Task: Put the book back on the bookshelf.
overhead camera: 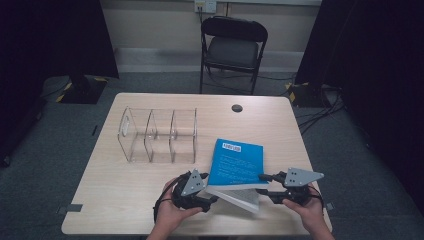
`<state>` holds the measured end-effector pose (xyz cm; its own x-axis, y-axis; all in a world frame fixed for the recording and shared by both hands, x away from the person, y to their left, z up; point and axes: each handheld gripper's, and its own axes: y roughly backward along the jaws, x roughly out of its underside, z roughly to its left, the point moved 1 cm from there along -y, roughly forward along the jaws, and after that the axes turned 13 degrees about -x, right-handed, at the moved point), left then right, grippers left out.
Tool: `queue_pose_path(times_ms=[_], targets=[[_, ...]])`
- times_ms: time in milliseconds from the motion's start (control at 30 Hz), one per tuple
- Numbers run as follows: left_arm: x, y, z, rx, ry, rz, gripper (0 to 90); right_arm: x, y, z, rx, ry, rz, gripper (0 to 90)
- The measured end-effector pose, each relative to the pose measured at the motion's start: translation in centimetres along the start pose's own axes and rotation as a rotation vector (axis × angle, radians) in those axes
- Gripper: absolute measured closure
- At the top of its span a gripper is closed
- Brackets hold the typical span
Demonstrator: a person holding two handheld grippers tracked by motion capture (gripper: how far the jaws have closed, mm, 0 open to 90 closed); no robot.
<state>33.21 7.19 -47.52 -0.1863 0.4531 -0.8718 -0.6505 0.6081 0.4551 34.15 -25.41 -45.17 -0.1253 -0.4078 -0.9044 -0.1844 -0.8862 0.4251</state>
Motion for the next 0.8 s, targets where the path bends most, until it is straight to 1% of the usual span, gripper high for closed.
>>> queue_pose_path(times_ms=[67, 100, 133, 167, 200, 233, 267, 300, 367, 433, 500, 533, 567, 600, 633, 667, 700, 733, 767, 800], targets=[[0.2, -0.1, 0.2, 0.019, 0.012, 0.008, 22.0, 0.0, 0.0, 0.0, -0.002, -0.007, -0.007, 55.3], [0.4, -0.1, 0.3, 0.032, 0.033, 0.016, 22.2, 0.0, 0.0, 0.0, 0.002, -0.012, -0.006, 55.3], [0.5, -0.1, 0.4, 0.042, 0.044, 0.015, 22.4, -0.1, 0.0, 0.0, 0.002, -0.012, -0.004, 55.4], [0.5, -0.1, 0.4, 0.042, 0.044, 0.015, 22.9, -0.1, 0.0, 0.0, 0.001, -0.010, -0.002, 55.4], [0.7, -0.1, 0.4, 0.050, 0.065, 0.016, 22.9, -0.1, 0.0, 0.0, 0.001, -0.010, -0.002, 55.4], [0.9, 0.0, 0.5, 0.071, 0.090, 0.020, 24.3, -0.1, 0.0, 0.0, 0.001, -0.013, -0.004, 55.4], [0.9, 0.1, 0.6, 0.081, 0.107, 0.021, 27.0, -0.1, 0.0, -0.1, 0.000, -0.021, -0.010, 55.4], [1.0, 0.2, 0.6, 0.081, 0.116, 0.019, 26.3, -0.1, 0.0, -0.1, 0.001, -0.027, -0.014, 55.5], [1.0, 0.7, 1.0, 0.085, 0.123, 0.019, 25.2, -0.1, 0.1, -0.1, 0.000, -0.022, -0.016, 55.5], [0.8, 1.3, 1.3, 0.086, 0.123, 0.019, 23.8, -0.1, 0.1, -0.2, -0.003, -0.028, -0.021, 55.5], [0.4, 1.7, 1.5, 0.088, 0.112, 0.030, 23.4, -0.1, 0.2, -0.3, -0.003, -0.035, -0.026, 55.5], [0.1, 1.9, 1.6, 0.097, 0.122, 0.018, 22.3, -0.2, 0.3, -0.4, -0.005, -0.042, -0.028, 55.5], [-0.3, 2.2, 1.7, 0.114, 0.153, -0.001, 22.3, -0.2, 0.3, -0.4, -0.005, -0.042, -0.028, 55.5], [-0.7, 2.4, 1.7, 0.125, 0.172, -0.013, 22.4, -0.2, 0.3, -0.4, -0.008, -0.040, -0.023, 55.6], [-1.5, 2.8, 1.6, 0.134, 0.147, -0.006, 22.2, -0.4, 0.2, -0.5, -0.017, -0.039, -0.014, 55.6], [-1.5, 2.8, 1.6, 0.134, 0.147, -0.006, 22.2, -0.4, 0.2, -0.5, -0.017, -0.039, -0.014, 55.6], [-2.1, 3.0, 1.4, 0.145, 0.132, -0.002, 22.2, -0.4, 0.2, -0.5, -0.019, -0.041, -0.011, 55.6], [-2.9, 3.1, 1.1, 0.145, 0.100, 0.010, 22.2, -0.4, 0.2, -0.5, -0.023, -0.047, -0.008, 55.6], [-3.4, 3.1, 0.8, 0.140, 0.081, 0.013, 22.0, -0.4, 0.1, -0.5, -0.025, -0.043, -0.009, 55.7], [-3.9, 2.9, 0.6, 0.144, 0.072, 0.024, 22.0, -0.5, 0.2, -0.5, -0.025, -0.043, -0.010, 55.7]])
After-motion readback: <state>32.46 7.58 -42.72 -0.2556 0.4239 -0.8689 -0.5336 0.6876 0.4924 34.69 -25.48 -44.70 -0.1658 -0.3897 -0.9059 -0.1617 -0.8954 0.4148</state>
